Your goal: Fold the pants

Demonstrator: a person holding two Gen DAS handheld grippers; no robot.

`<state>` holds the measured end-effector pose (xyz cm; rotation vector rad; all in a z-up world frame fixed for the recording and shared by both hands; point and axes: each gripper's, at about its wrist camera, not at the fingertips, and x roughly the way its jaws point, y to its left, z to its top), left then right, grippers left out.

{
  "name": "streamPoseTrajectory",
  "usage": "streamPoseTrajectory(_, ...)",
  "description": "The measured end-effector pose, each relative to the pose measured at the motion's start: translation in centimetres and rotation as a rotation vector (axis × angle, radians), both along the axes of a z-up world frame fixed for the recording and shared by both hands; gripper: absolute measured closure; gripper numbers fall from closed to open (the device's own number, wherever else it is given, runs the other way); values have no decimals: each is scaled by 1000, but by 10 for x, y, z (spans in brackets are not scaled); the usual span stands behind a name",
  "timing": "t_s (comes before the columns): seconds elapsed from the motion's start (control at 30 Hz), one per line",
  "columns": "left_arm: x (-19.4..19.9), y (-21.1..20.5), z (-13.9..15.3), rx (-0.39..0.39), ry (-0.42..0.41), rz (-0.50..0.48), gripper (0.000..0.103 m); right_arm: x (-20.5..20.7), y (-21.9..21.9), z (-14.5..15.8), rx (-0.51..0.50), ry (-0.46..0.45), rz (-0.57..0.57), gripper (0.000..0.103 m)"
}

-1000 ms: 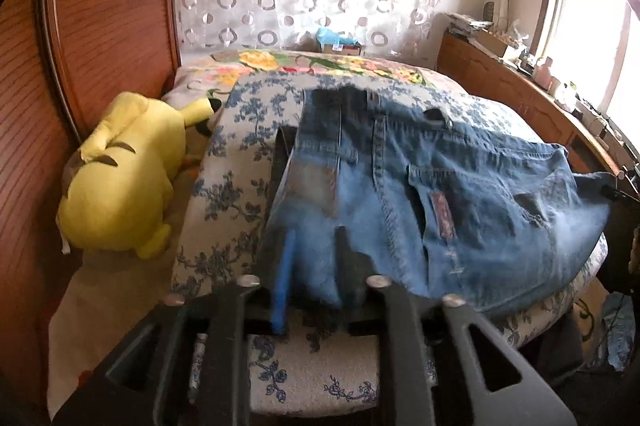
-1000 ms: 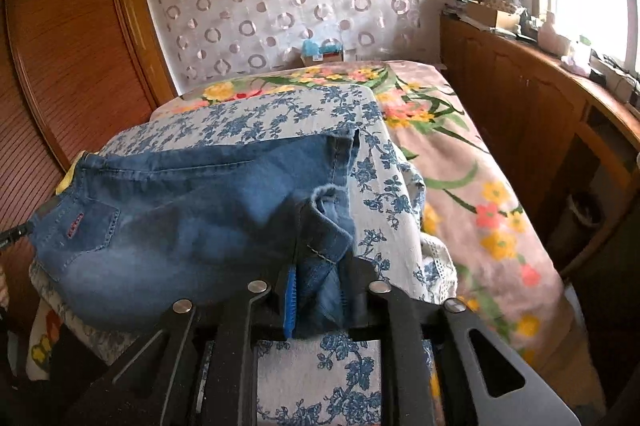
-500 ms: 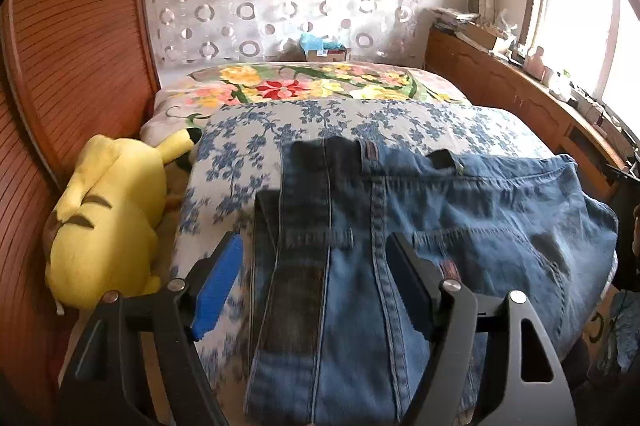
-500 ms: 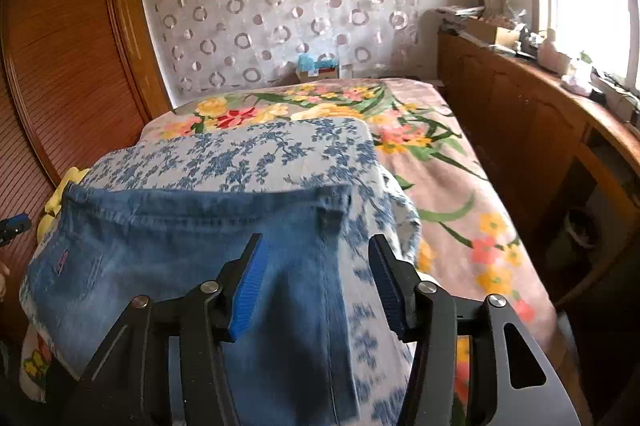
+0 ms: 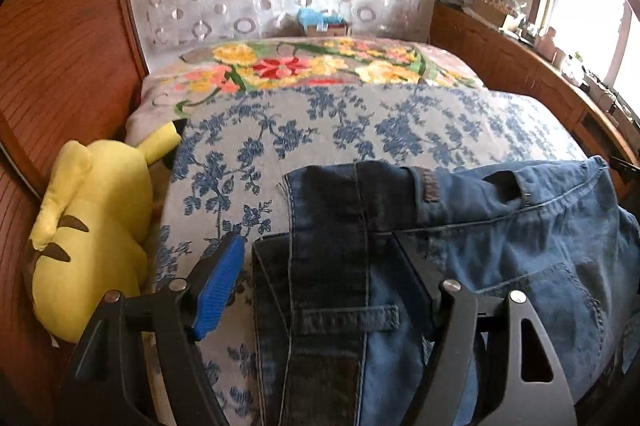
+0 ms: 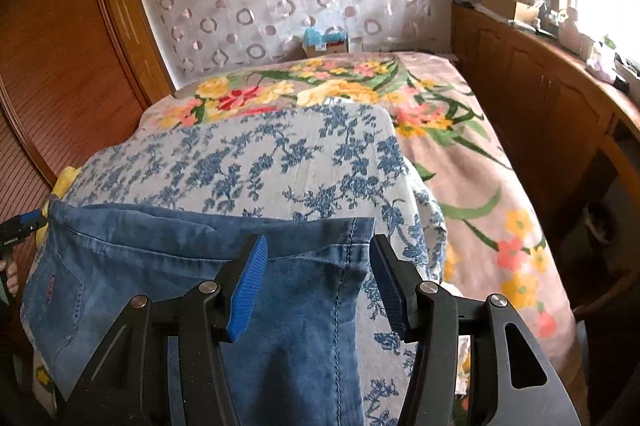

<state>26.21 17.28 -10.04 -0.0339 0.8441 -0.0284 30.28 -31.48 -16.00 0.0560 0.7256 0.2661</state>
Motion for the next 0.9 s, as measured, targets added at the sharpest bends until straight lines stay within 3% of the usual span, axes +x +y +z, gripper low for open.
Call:
streamPoseTrajectory(0.27, 16, -3, -16, -31, 46, -35, 48, 12, -1, -10, 4, 57, 19, 48)
streamPoseTrajectory(0.47, 8, -7, -11, -31, 26, -56, 82, 17, -6, -14, 61, 96, 47, 48)
streamPoseTrajectory(0.53, 3, -7, -6, -35, 11, -63, 95, 16, -6, -13, 65, 90, 56, 68)
streamPoseTrajectory(0.57, -1, -9, -2, -23, -5, -59, 97, 15, -5, -12, 67, 87, 66, 79)
streamPoseTrajectory(0.67, -9, -7, 10, 45, -56, 5, 100, 8, -4, -3, 56, 37, 57, 97)
streamPoseTrajectory(0.77, -16, 4, 22, 7, -86, 26, 100, -1, -2, 6, 60, -27, 42, 100)
streamPoseTrajectory(0.9, -21, 3, 28, 33, -102, 32, 100, -14, 4, 22, 20, -116, 21, 101)
